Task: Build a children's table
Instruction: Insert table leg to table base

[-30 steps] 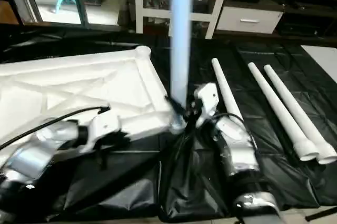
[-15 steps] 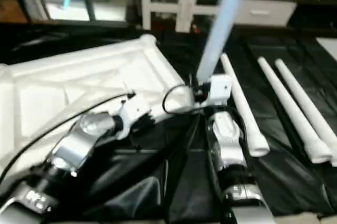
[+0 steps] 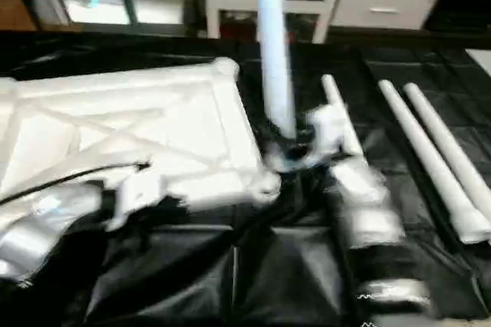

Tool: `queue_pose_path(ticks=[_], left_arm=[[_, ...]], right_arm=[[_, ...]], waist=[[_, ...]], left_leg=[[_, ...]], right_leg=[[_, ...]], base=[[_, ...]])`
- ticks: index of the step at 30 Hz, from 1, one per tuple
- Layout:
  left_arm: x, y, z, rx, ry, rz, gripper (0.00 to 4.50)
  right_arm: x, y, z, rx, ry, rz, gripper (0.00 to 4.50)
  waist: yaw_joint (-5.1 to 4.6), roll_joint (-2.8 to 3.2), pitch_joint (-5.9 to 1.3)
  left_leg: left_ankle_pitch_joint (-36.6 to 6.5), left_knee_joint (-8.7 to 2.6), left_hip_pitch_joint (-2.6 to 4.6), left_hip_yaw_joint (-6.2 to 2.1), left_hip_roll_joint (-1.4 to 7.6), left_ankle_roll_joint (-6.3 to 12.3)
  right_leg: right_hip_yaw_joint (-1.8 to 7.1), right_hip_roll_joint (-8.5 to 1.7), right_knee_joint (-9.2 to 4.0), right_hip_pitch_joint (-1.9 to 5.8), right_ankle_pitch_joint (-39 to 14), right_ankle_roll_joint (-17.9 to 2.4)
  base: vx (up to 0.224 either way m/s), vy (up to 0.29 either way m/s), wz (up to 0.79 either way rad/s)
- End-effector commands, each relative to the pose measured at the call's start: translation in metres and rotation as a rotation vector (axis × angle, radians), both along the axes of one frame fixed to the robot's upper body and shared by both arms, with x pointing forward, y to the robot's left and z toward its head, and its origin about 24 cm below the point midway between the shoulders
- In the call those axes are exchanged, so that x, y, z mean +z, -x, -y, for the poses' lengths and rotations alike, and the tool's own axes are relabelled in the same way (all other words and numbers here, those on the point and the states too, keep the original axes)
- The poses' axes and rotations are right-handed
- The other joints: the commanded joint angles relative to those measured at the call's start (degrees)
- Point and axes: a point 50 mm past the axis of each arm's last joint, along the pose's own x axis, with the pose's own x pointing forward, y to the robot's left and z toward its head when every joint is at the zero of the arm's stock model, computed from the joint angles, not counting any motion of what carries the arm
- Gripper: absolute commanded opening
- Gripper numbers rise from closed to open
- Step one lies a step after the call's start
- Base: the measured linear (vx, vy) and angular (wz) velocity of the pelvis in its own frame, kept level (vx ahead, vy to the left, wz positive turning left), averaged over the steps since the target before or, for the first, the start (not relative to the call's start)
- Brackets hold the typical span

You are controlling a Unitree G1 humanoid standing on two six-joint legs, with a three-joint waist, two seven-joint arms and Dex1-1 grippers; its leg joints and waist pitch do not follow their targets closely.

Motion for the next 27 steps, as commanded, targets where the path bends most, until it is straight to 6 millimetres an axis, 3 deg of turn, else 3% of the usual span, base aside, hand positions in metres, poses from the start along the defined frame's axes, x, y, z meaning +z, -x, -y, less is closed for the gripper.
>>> queue_pose_path(ticks=[1,3,7,9,14,19,22,23,24,26,27], left_arm=[[-0.016,0.008,-0.025,-0.002,-0.110,-0.101,0.00],[-0.012,0.003,-0.035,0.014,-0.127,-0.078,0.00],[-0.005,-0.004,-0.036,0.033,-0.105,-0.043,0.00],[-0.002,-0.008,-0.034,0.039,-0.093,0.007,0.00],[0.008,-0.012,-0.032,0.047,0.009,0.014,0.59],[0.039,-0.019,-0.034,0.093,0.172,0.041,1.03],[0.083,-0.037,-0.037,0.217,0.437,0.095,1.41],[0.083,-0.037,-0.037,0.217,0.437,0.095,1.45],[0.109,-0.048,-0.035,0.296,0.636,0.142,1.51],[0.132,-0.061,-0.030,0.401,0.802,0.223,1.60],[0.143,-0.068,-0.025,0.463,0.921,0.236,1.77]], right_arm=[[0.003,0.013,-0.001,0.206,0.022,-0.039,1.84],[0.007,0.014,0.006,0.231,-0.006,-0.055,1.84],[0.014,0.008,0.009,0.194,-0.094,-0.043,1.84],[0.019,0.006,0.008,0.182,-0.149,-0.040,1.84],[0.023,0.006,0.008,0.172,-0.168,-0.026,1.84],[0.027,0.007,0.001,0.180,-0.140,-0.015,1.84],[0.030,0.008,-0.006,0.200,0.005,0.020,1.84],[0.030,0.008,-0.006,0.200,0.005,0.020,1.84],[0.034,0.007,-0.011,0.204,0.043,0.049,1.84],[0.043,0.005,-0.017,0.188,0.017,0.083,1.84],[0.049,0.004,-0.021,0.188,0.003,0.105,1.84]], waist=[[0.10,0.33,-3.62],[0.08,0.15,-3.55],[-0.20,0.02,-3.13],[-0.32,-0.08,-3.17],[-0.18,0.01,-3.36],[0.39,0.20,-3.44],[0.79,0.19,-3.47],[0.79,0.19,-3.47],[1.10,0.07,-3.51],[1.65,-0.10,-3.77],[1.81,-0.62,-3.87]], left_leg=[[1.25,-2.53,1.54,-1.84,3.33,7.57],[-0.78,-2.61,1.39,-1.92,3.39,7.53],[-6.51,-2.82,1.67,-1.87,3.83,4.16],[-7.42,-2.81,1.69,-1.90,3.78,2.88],[-6.38,-2.55,1.68,-1.90,3.65,2.54],[-6.38,-2.37,1.88,-1.75,3.49,2.16],[-5.48,-2.28,2.02,-1.65,3.31,1.89],[-5.48,-2.28,2.02,-1.65,3.31,1.89],[-5.61,-2.06,2.00,-1.40,3.24,0.92],[-3.81,-1.73,1.55,-1.56,3.18,1.64],[-2.38,-1.55,1.36,-1.65,3.19,2.58]], right_leg=[[1.99,-3.76,-1.18,2.69,21.80,-14.92],[1.98,-4.09,-1.29,2.60,18.44,-14.93],[2.02,-4.42,-2.00,2.04,3.69,-16.53],[2.10,-4.35,-2.11,1.98,0.65,-16.37],[2.09,-4.19,-1.80,1.79,1.89,-16.34],[2.00,-4.04,-1.44,1.60,2.80,-16.94],[1.88,-3.89,-1.29,1.58,3.58,-17.09],[1.88,-3.89,-1.29,1.58,3.58,-17.09],[1.94,-3.90,-1.00,1.65,4.39,-17.73],[2.01,-3.97,-0.71,2.13,7.82,-18.23],[2.01,-3.99,-0.47,2.30,10.35,-18.28]], base=[[0.000,0.000,0.00],[0.000,0.000,0.00],[-0.026,-0.011,0.00],[-0.025,-0.010,0.00],[0.000,0.000,0.00],[0.000,0.000,0.00],[0.000,0.000,0.00],[0.000,0.000,0.00],[0.000,0.000,0.00],[0.000,0.000,0.00],[0.000,0.000,0.00]])
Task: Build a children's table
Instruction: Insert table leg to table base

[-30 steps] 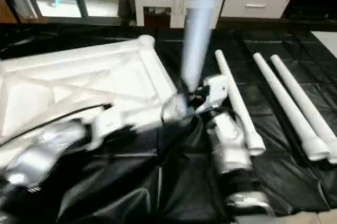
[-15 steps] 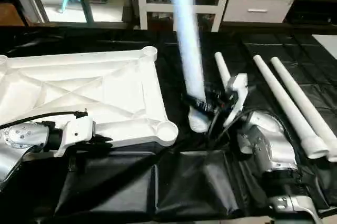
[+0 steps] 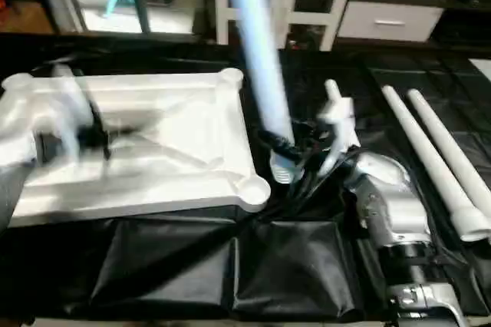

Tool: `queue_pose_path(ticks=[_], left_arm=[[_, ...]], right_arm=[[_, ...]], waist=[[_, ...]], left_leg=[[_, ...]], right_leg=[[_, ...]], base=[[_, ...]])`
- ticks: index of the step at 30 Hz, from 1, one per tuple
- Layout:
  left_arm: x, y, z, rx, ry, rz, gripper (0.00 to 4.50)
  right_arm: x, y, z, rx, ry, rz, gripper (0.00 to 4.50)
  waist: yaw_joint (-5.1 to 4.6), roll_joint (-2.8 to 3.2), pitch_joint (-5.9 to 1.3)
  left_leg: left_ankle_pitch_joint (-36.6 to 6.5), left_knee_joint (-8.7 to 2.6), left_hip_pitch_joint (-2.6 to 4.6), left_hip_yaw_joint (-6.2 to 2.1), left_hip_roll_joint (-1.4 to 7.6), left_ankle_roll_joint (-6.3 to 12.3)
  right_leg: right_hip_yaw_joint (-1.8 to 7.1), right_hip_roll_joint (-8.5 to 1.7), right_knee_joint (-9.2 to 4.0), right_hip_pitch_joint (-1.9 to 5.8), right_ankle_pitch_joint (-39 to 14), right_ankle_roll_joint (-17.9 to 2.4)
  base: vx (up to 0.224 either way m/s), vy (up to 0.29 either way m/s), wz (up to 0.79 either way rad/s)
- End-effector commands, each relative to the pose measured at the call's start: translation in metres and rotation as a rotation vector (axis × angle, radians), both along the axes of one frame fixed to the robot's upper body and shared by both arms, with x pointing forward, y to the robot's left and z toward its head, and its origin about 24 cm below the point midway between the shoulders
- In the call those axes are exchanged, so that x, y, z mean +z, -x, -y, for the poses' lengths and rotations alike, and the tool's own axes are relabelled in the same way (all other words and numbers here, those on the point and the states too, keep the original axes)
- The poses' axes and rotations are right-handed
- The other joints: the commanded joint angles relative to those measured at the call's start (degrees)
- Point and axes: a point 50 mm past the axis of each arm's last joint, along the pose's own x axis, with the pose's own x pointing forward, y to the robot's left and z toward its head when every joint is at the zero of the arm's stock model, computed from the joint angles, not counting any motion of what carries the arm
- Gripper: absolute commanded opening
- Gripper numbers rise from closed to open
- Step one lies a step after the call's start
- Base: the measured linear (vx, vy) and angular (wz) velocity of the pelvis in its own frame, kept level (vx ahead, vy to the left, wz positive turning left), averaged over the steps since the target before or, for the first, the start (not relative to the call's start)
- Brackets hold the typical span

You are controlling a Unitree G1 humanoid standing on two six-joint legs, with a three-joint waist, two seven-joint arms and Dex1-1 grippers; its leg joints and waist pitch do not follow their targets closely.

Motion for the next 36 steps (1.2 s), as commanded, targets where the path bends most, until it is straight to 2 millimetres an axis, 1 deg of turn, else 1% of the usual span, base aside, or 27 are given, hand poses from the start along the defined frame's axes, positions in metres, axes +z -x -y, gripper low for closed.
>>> queue_pose_path(ticks=[1,2,3,4,5,6,7,8,9,11,13,14,15,16,17,19,22,24,26,28,29,30,31,32,33,34,36], left_arm=[[0.014,-0.007,0.004,0.085,0.230,-0.021,1.77],[0.022,-0.007,0.017,0.043,0.361,-0.030,1.82],[0.031,-0.004,0.034,-0.040,0.483,-0.044,2.02],[0.031,-0.004,0.034,-0.040,0.483,-0.044,2.12],[0.034,-0.001,0.044,-0.090,0.512,-0.046,2.12],[0.036,0.001,0.059,-0.142,0.519,-0.076,2.25],[0.036,0.001,0.059,-0.142,0.519,-0.076,2.25],[0.036,0.001,0.062,-0.156,0.518,-0.084,2.36],[0.038,0.000,0.068,-0.169,0.552,-0.104,2.54],[0.040,0.002,0.071,-0.199,0.564,-0.105,2.59],[0.046,0.006,0.073,-0.235,0.587,-0.104,2.81],[0.049,0.010,0.074,-0.271,0.609,-0.106,2.81],[0.052,0.013,0.074,-0.296,0.622,-0.107,3.02],[0.052,0.014,0.074,-0.303,0.625,-0.107,3.08],[0.056,0.022,0.074,-0.377,0.649,-0.106,3.08],[0.057,0.026,0.073,-0.414,0.655,-0.107,3.27],[0.054,0.036,0.074,-0.498,0.619,-0.120,3.52],[0.053,0.037,0.075,-0.501,0.610,-0.123,3.62],[0.050,0.035,0.076,-0.478,0.578,-0.128,3.97],[0.047,0.030,0.078,-0.424,0.552,-0.142,4.01],[0.046,0.028,0.079,-0.407,0.547,-0.146,4.07],[0.046,0.023,0.080,-0.359,0.515,-0.140,4.21],[0.046,0.022,0.080,-0.351,0.510,-0.139,4.34],[0.046,0.020,0.080,-0.344,0.505,-0.138,4.40],[0.047,0.020,0.079,-0.345,0.501,-0.135,4.41],[0.047,0.020,0.077,-0.354,0.498,-0.137,4.09],[0.046,0.022,0.073,-0.367,0.500,-0.153,3.96]], right_arm=[[0.024,-0.002,-0.008,0.004,-0.016,0.102,1.84],[0.028,-0.001,-0.013,0.015,-0.027,0.118,1.84],[0.032,0.001,-0.018,0.029,-0.034,0.133,1.84],[0.032,0.001,-0.018,0.029,-0.034,0.133,1.84],[0.033,0.002,-0.020,0.037,-0.031,0.138,1.84],[0.033,0.003,-0.022,0.045,-0.025,0.141,1.84],[0.033,0.003,-0.022,0.045,-0.025,0.141,1.84],[0.033,0.003,-0.023,0.052,-0.020,0.142,1.84],[0.031,0.005,-0.025,0.066,-0.007,0.141,1.84],[0.030,0.007,-0.025,0.071,0.002,0.139,1.84],[0.027,0.008,-0.025,0.072,0.017,0.132,1.84],[0.026,0.009,-0.025,0.073,0.027,0.127,1.84],[0.025,0.010,-0.025,0.073,0.032,0.124,1.84],[0.025,0.010,-0.025,0.073,0.033,0.123,1.84],[0.023,0.011,-0.024,0.071,0.043,0.118,1.84],[0.022,0.011,-0.024,0.072,0.050,0.113,1.84],[0.022,0.010,-0.024,0.060,0.036,0.111,1.84],[0.022,0.010,-0.025,0.063,0.040,0.112,1.84],[0.021,0.010,-0.026,0.078,0.057,0.113,1.84],[0.018,0.011,-0.026,0.095,0.081,0.105,1.84],[0.018,0.011,-0.026,0.100,0.087,0.102,1.84],[0.016,0.014,-0.026,0.122,0.114,0.090,1.84],[0.014,0.014,-0.025,0.126,0.126,0.085,1.84],[0.013,0.014,-0.024,0.130,0.139,0.081,1.84],[0.011,0.014,-0.023,0.122,0.152,0.079,1.84],[0.010,0.012,-0.021,0.098,0.160,0.083,1.84],[0.009,0.010,-0.018,0.057,0.148,0.080,1.84]], waist=[[0.05,-0.51,-4.18],[0.13,-0.52,-4.18],[0.35,-0.69,-4.32],[0.48,-0.68,-4.39],[0.51,-0.66,-4.47],[0.47,-0.70,-4.69],[0.47,-0.70,-4.69],[0.31,-0.85,-4.60],[0.18,-0.63,-4.65],[0.23,-0.72,-4.71],[0.31,-0.65,-4.64],[0.30,-0.65,-4.54],[0.46,-0.64,-4.53],[0.46,-0.64,-4.53],[0.42,-0.44,-4.41],[0.30,-0.43,-4.37],[0.27,-0.40,-4.34],[0.22,-0.36,-4.41],[0.25,-0.25,-4.50],[0.20,-0.05,-4.59],[0.21,-0.11,-4.62],[0.26,0.19,-4.64],[0.27,0.29,-4.69],[0.29,0.19,-4.70],[0.37,0.33,-4.78],[0.30,0.18,-4.80],[0.25,0.31,-4.83]], left_leg=[[-1.60,-2.98,0.94,-1.70,2.84,3.67],[-1.06,-2.94,0.84,-1.79,2.85,4.10],[0.12,-2.69,0.67,-1.76,2.88,4.78],[0.69,-2.64,0.69,-1.82,2.95,5.09],[1.44,-2.54,0.70,-1.80,2.96,5.47],[3.70,-2.24,0.69,-1.87,2.99,6.63],[3.70,-2.24,0.69,-1.87,2.99,6.63],[4.41,-2.08,0.39,-1.83,2.75,7.45],[3.97,-1.92,0.24,-1.92,2.69,7.45],[3.90,-1.76,0.20,-1.94,2.71,7.31],[3.10,-1.70,0.12,-1.98,2.73,6.96],[2.43,-1.69,0.10,-1.95,2.76,6.74],[1.98,-1.72,0.11,-1.96,2.77,6.13],[1.98,-1.72,0.11,-1.96,2.77,6.13],[1.32,-1.76,0.18,-1.96,2.82,5.73],[0.69,-1.80,0.23,-2.00,2.81,5.23],[1.15,-1.79,0.28,-1.95,2.78,4.95],[1.48,-1.68,0.35,-1.94,2.72,5.01],[1.99,-1.66,0.24,-2.06,2.68,5.06],[2.28,-1.58,0.30,-2.10,2.68,5.08],[2.49,-1.56,0.29,-2.11,2.69,5.04],[2.72,-1.56,0.29,-2.17,2.68,5.11],[2.70,-1.46,0.30,-2.18,2.63,5.05],[2.86,-1.47,0.30,-2.17,2.61,5.00],[3.05,-1.42,0.24,-2.23,2.56,4.81],[3.08,-1.42,0.23,-2.20,2.53,4.73],[2.77,-1.40,0.27,-2.18,2.51,4.61]], right_leg=[[2.15,-3.95,-2.42,2.67,12.38,-18.16],[2.16,-4.06,-2.44,2.78,12.91,-18.12],[2.13,-4.09,-2.19,2.86,14.76,-18.76],[2.10,-4.05,-2.13,2.86,15.26,-18.65],[2.08,-3.94,-1.99,2.81,15.98,-18.48],[1.94,-3.75,-1.77,2.73,17.99,-17.88],[1.94,-3.75,-1.77,2.73,17.99,-17.88],[1.86,-3.60,-1.82,2.72,18.26,-17.28],[1.90,-3.72,-1.88,2.77,17.20,-16.50],[1.92,-3.75,-1.83,2.70,17.39,-16.47],[1.85,-3.68,-1.74,2.55,16.65,-16.43],[1.84,-3.67,-1.80,2.43,15.57,-16.35],[1.86,-3.70,-1.75,2.50,15.05,-16.51],[1.86,-3.70,-1.75,2.50,15.05,-16.51],[1.82,-3.59,-1.79,2.37,14.14,-16.46],[1.76,-3.50,-1.88,2.35,12.63,-16.34],[1.77,-3.48,-1.90,2.27,12.20,-16.05],[1.79,-3.39,-1.88,2.26,12.59,-15.73],[1.77,-3.42,-1.80,2.41,13.44,-15.40],[1.72,-3.40,-1.79,2.44,14.45,-15.05],[1.73,-3.41,-1.68,2.50,14.95,-15.08],[1.68,-3.38,-1.71,2.49,15.63,-15.07],[1.69,-3.38,-1.64,2.58,16.05,-14.97],[1.70,-3.37,-1.68,2.58,16.35,-14.92],[1.70,-3.45,-1.54,2.70,17.13,-15.07],[1.69,-3.39,-1.52,2.70,17.80,-15.25],[1.67,-3.39,-1.49,2.65,17.81,-15.66]], base=[[0.000,0.000,0.00],[0.000,0.000,0.00],[0.000,0.000,0.00],[0.000,0.000,0.00],[0.000,0.000,0.00],[0.000,0.000,0.00],[0.000,0.000,0.00],[0.000,0.000,0.00],[0.000,0.000,0.00],[0.000,0.000,0.00],[0.000,0.000,0.00],[0.000,0.000,0.00],[0.000,0.000,0.00],[0.000,0.000,0.00],[0.000,0.000,0.00],[0.000,0.000,0.00],[0.000,0.000,0.00],[0.000,0.000,0.00],[0.000,0.000,0.00],[0.000,0.000,0.00],[0.000,0.000,0.00],[0.000,0.000,0.00],[0.000,0.000,0.00],[0.000,0.000,0.00],[0.000,0.000,0.00],[0.000,0.000,0.00],[0.000,0.000,0.00]])
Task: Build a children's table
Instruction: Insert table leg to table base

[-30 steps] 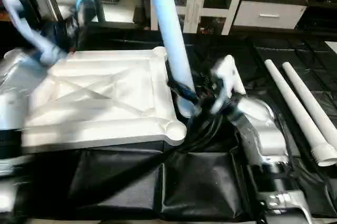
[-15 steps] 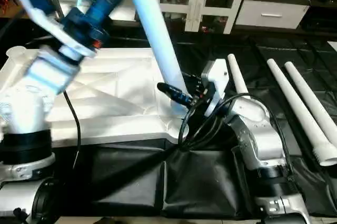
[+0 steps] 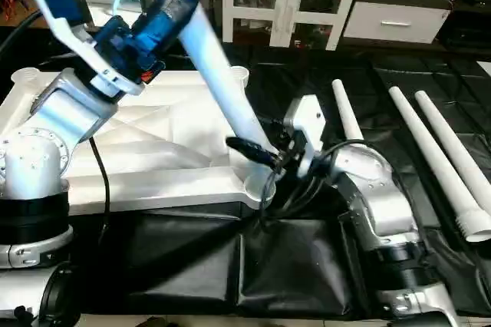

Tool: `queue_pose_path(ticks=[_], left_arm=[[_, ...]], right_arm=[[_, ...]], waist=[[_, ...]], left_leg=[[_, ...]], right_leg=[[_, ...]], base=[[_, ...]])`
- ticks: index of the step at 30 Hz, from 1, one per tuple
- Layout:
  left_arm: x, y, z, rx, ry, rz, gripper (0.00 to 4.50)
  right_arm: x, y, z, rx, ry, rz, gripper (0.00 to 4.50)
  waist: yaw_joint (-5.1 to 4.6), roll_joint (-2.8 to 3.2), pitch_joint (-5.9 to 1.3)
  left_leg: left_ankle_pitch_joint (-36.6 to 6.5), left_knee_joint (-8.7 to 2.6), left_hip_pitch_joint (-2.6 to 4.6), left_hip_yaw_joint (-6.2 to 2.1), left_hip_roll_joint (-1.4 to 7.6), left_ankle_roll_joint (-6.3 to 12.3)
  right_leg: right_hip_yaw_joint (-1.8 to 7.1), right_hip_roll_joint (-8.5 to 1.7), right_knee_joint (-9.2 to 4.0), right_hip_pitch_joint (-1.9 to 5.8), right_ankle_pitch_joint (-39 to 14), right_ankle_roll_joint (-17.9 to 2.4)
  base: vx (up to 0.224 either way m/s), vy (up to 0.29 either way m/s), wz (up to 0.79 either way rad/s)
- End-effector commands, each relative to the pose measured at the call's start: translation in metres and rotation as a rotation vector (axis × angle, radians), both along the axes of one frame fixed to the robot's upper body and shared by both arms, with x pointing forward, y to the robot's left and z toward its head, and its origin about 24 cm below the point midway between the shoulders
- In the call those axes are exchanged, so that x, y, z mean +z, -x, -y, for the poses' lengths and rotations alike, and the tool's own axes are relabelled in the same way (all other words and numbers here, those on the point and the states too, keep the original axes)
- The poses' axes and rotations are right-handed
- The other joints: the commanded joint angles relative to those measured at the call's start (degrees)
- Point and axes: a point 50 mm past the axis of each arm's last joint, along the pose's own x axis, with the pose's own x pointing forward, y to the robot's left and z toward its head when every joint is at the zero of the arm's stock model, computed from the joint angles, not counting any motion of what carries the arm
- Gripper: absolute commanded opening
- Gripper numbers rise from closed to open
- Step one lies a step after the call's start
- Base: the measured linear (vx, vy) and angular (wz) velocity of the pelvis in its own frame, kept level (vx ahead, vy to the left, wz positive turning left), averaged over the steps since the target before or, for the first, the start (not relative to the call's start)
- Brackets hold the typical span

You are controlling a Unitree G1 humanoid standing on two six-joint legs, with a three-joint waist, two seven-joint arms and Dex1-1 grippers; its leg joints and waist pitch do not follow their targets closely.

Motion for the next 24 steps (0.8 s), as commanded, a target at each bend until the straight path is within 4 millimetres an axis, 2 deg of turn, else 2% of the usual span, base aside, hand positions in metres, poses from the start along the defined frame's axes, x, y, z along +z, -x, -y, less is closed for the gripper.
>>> queue_pose_path(ticks=[1,2,3,4,6,7,9,12,14,17,18,19,20,23,24], left_arm=[[0.003,0.002,-0.001,-0.024,-0.008,0.006,4.08],[0.004,0.003,-0.002,-0.032,-0.003,0.007,4.05],[0.003,0.004,-0.004,-0.029,0.004,0.004,3.62],[0.002,0.004,-0.006,-0.024,0.003,0.002,3.51],[0.000,0.002,-0.009,0.001,0.002,-0.010,3.66],[-0.001,0.002,-0.009,0.004,-0.001,-0.010,3.59],[-0.003,0.003,-0.011,0.010,-0.004,-0.012,3.17],[-0.003,0.004,-0.012,0.016,-0.020,-0.009,3.11],[-0.004,0.004,-0.012,0.016,-0.035,-0.009,2.71],[-0.005,0.004,-0.011,0.014,-0.036,-0.012,2.72],[-0.005,0.005,-0.010,0.004,-0.034,-0.011,2.58],[-0.005,0.005,-0.009,-0.002,-0.034,-0.010,2.36],[-0.004,0.006,-0.008,-0.024,-0.031,-0.003,2.22],[-0.001,0.019,-0.007,-0.159,-0.008,0.033,2.27],[-0.002,0.023,-0.005,-0.211,-0.020,0.034,2.09]], right_arm=[[0.000,-0.001,0.005,-0.035,0.000,0.011,1.84],[0.001,-0.001,0.004,-0.039,-0.002,0.012,1.84],[0.001,-0.002,0.004,-0.048,-0.002,0.016,1.84],[0.002,-0.002,0.005,-0.049,-0.001,0.017,1.84],[0.002,-0.003,0.006,-0.057,0.001,0.020,1.84],[0.002,-0.003,0.006,-0.058,0.001,0.020,1.84],[0.002,-0.004,0.007,-0.066,0.001,0.022,1.84],[0.003,-0.005,0.007,-0.064,0.000,0.023,1.84],[0.001,-0.005,0.005,-0.054,0.002,0.021,1.84],[-0.002,-0.004,0.005,-0.051,0.018,0.022,1.84],[-0.003,-0.003,0.004,-0.040,0.020,0.009,1.84],[-0.004,-0.002,0.004,-0.036,0.020,0.005,1.84],[-0.005,-0.001,0.004,-0.026,0.027,-0.002,1.84],[-0.011,-0.001,0.005,-0.016,0.071,-0.010,1.84],[-0.012,-0.001,0.004,-0.018,0.070,-0.011,1.84]], waist=[[0.07,0.36,-4.76],[0.08,0.47,-4.73],[0.05,0.38,-4.77],[0.04,0.39,-4.75],[0.08,0.29,-4.74],[0.12,0.38,-4.74],[0.03,0.10,-4.74],[0.15,0.36,-4.69],[0.13,0.60,-4.74],[0.13,0.46,-4.79],[0.13,0.22,-4.76],[0.20,0.29,-4.77],[0.22,0.41,-4.78],[0.23,0.37,-4.82],[0.23,0.59,-4.84]], left_leg=[[2.74,-3.13,1.80,-1.78,2.35,3.92],[2.49,-3.14,1.82,-1.81,2.37,3.82],[2.21,-3.12,1.83,-1.76,2.35,3.75],[2.23,-3.14,1.81,-1.78,2.34,3.76],[1.99,-3.12,1.88,-1.76,2.42,4.00],[2.10,-3.13,1.86,-1.78,2.44,4.02],[1.95,-3.17,1.84,-1.79,2.48,4.04],[1.43,-3.16,1.87,-1.78,2.45,3.82],[1.65,-3.13,1.88,-1.83,2.44,3.77],[2.17,-3.10,1.84,-1.84,2.45,3.85],[2.04,-3.12,1.78,-1.79,2.38,3.91],[1.94,-3.12,1.79,-1.83,2.41,4.02],[1.96,-3.09,1.80,-1.83,2.38,4.03],[2.28,-3.05,1.74,-1.83,2.34,3.97],[2.50,-3.05,1.83,-1.85,2.31,3.81]], right_leg=[[1.82,-3.35,-2.44,3.67,17.50,-16.10],[1.80,-3.34,-2.45,3.65,17.15,-16.19],[1.82,-3.30,-2.46,3.68,16.97,-16.37],[1.82,-3.31,-2.45,3.69,16.95,-16.46],[1.82,-3.30,-2.51,3.65,16.20,-16.42],[1.80,-3.32,-2.51,3.65,16.05,-16.43],[1.77,-3.31,-2.56,3.68,15.51,-16.30],[1.79,-3.37,-2.63,3.57,14.00,-16.36],[1.77,-3.33,-2.57,3.56,14.31,-16.26],[1.74,-3.39,-2.48,3.58,15.51,-16.39],[1.75,-3.33,-2.51,3.66,15.54,-16.46],[1.76,-3.40,-2.47,3.66,15.34,-16.50],[1.75,-3.39,-2.45,3.65,15.31,-16.51],[1.72,-3.36,-2.33,3.63,15.71,-16.81],[1.67,-3.29,-2.32,3.52,15.87,-16.77]], base=[[0.000,0.000,0.00],[0.000,0.000,0.00],[0.000,0.000,0.00],[0.000,0.000,0.00],[0.000,0.000,0.00],[0.000,0.000,0.00],[0.000,0.000,0.00],[0.000,0.000,0.00],[0.000,0.000,0.00],[0.000,0.000,0.00],[0.000,0.000,0.00],[0.000,0.000,0.00],[0.000,0.000,0.00],[0.000,0.000,0.00],[0.000,0.000,0.00]])
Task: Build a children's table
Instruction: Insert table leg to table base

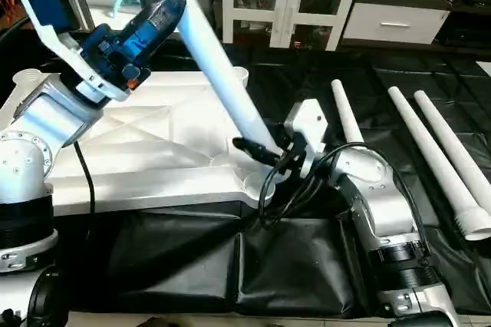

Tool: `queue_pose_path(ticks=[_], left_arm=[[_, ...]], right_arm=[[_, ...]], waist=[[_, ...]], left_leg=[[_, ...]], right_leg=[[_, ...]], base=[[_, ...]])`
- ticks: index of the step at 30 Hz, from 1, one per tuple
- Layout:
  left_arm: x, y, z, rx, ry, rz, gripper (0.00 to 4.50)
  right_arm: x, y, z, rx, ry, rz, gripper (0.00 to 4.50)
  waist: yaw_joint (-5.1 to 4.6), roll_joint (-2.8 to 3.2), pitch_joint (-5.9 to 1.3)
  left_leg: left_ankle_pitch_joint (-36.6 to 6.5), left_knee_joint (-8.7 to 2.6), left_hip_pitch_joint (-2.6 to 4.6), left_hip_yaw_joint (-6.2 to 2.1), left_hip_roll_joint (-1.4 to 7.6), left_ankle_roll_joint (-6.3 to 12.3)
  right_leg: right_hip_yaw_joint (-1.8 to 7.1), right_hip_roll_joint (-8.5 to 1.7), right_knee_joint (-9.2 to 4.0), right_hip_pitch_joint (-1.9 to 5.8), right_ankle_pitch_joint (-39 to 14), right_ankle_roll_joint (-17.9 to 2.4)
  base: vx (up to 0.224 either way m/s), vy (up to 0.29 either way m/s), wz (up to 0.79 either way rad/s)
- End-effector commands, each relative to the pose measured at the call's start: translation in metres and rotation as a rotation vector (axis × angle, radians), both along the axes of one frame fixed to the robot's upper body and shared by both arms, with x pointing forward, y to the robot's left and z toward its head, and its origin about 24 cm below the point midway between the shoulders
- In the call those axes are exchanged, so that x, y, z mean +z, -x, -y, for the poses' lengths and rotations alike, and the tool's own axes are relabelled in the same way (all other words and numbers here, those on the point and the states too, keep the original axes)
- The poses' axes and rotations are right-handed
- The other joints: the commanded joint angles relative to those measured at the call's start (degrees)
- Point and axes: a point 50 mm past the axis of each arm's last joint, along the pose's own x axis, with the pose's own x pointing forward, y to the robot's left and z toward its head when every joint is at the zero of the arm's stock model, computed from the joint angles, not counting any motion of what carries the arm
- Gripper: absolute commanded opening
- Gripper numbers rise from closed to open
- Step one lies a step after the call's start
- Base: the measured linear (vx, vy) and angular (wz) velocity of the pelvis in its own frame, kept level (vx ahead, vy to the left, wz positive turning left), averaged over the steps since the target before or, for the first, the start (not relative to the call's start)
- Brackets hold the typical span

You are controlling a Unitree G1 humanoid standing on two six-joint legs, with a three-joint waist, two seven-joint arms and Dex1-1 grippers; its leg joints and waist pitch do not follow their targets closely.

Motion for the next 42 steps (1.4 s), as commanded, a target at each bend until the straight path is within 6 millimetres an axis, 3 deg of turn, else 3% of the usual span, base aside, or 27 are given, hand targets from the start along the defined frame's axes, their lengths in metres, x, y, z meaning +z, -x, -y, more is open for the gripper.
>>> queue_pose_path(ticks=[1,2,3,6,9,11,16,18,21,24,26,29,42], left_arm=[[0.005,0.013,0.009,-0.124,-0.020,0.047,1.97],[0.005,0.014,0.010,-0.120,-0.022,0.046,1.91],[0.004,0.015,0.011,-0.115,-0.022,0.042,2.50],[0.002,0.009,0.013,-0.078,-0.044,0.001,2.46],[0.002,0.008,0.013,-0.082,-0.045,0.002,2.99],[0.003,0.008,0.013,-0.086,-0.054,0.007,2.87],[0.003,0.006,0.013,-0.050,-0.083,0.023,3.24],[0.002,0.006,0.014,-0.036,-0.095,0.021,2.77],[0.002,0.004,0.015,-0.019,-0.100,0.024,2.83],[0.001,0.004,0.015,-0.013,-0.112,0.026,2.30],[0.001,0.003,0.015,-0.007,-0.113,0.024,2.43],[0.000,0.000,0.015,0.020,-0.120,0.018,1.89],[0.000,-0.004,0.015,0.056,-0.099,0.025,1.70]], right_arm=[[-0.004,0.000,0.002,-0.008,0.024,-0.010,1.84],[-0.004,0.001,0.002,-0.008,0.022,-0.010,1.84],[-0.003,0.001,0.001,-0.009,0.020,-0.009,1.84],[-0.001,0.001,0.000,-0.008,0.015,-0.004,1.84],[-0.001,0.001,-0.001,-0.006,0.017,-0.002,1.84],[-0.001,0.001,-0.001,-0.006,0.017,0.001,1.84],[-0.001,0.001,0.000,-0.006,0.027,0.004,1.84],[-0.003,0.002,0.000,0.003,0.047,0.007,1.84],[-0.003,0.003,0.000,0.008,0.058,0.008,1.84],[-0.004,0.002,0.000,0.012,0.064,0.010,1.84],[-0.004,0.002,0.000,0.013,0.067,0.011,1.84],[-0.003,0.002,-0.001,0.014,0.067,0.013,1.84],[-0.004,0.002,0.000,0.017,0.077,0.019,1.84]], waist=[[0.16,0.41,-4.79],[0.15,0.68,-4.78],[0.02,0.51,-4.75],[0.16,0.69,-4.73],[0.12,0.72,-4.78],[0.09,0.76,-4.84],[0.05,0.84,-4.87],[0.07,0.87,-4.89],[0.07,0.84,-4.90],[0.10,0.76,-4.96],[0.06,0.77,-4.93],[0.13,0.82,-4.99],[0.11,0.66,-5.07]], left_leg=[[2.41,-3.11,1.79,-1.71,2.28,3.77],[2.25,-3.10,1.82,-1.75,2.28,3.74],[1.84,-3.12,1.86,-1.71,2.36,3.78],[1.21,-3.20,1.97,-1.72,2.40,3.36],[1.23,-3.16,1.87,-1.76,2.31,3.18],[1.66,-3.13,1.87,-1.79,2.29,3.28],[1.80,-3.08,1.84,-1.83,2.30,3.52],[1.86,-3.07,1.90,-1.82,2.32,3.52],[2.07,-3.05,1.82,-1.85,2.31,3.60],[2.43,-3.01,1.82,-1.85,2.30,3.73],[2.30,-3.00,1.81,-1.84,2.31,3.96],[2.52,-2.97,1.86,-1.86,2.36,3.98],[2.97,-2.88,1.78,-1.87,2.33,4.40]], right_leg=[[1.70,-3.25,-2.32,3.47,15.90,-17.03],[1.70,-3.30,-2.35,3.47,15.98,-17.02],[1.73,-3.29,-2.49,3.54,16.04,-17.08],[1.72,-3.23,-2.54,3.52,15.47,-16.98],[1.72,-3.25,-2.53,3.65,15.60,-16.84],[1.70,-3.25,-2.46,3.65,16.28,-16.81],[1.67,-3.28,-2.45,3.71,16.49,-16.75],[1.65,-3.22,-2.43,3.66,16.54,-16.82],[1.67,-3.31,-2.42,3.75,16.87,-16.77],[1.65,-3.26,-2.31,3.75,17.37,-16.92],[1.66,-3.26,-2.38,3.71,17.35,-16.91],[1.64,-3.28,-2.33,3.69,17.33,-16.97],[1.65,-3.31,-2.24,3.80,18.01,-17.15]], base=[[0.000,0.000,0.00],[0.000,0.000,0.00],[0.000,0.000,0.00],[0.000,0.000,0.00],[0.000,0.000,0.00],[0.000,0.000,0.00],[0.000,0.000,0.00],[0.000,0.000,0.00],[0.000,0.000,0.00],[0.000,0.000,0.00],[0.000,0.000,0.00],[0.000,0.000,0.00],[0.000,0.000,0.00]])
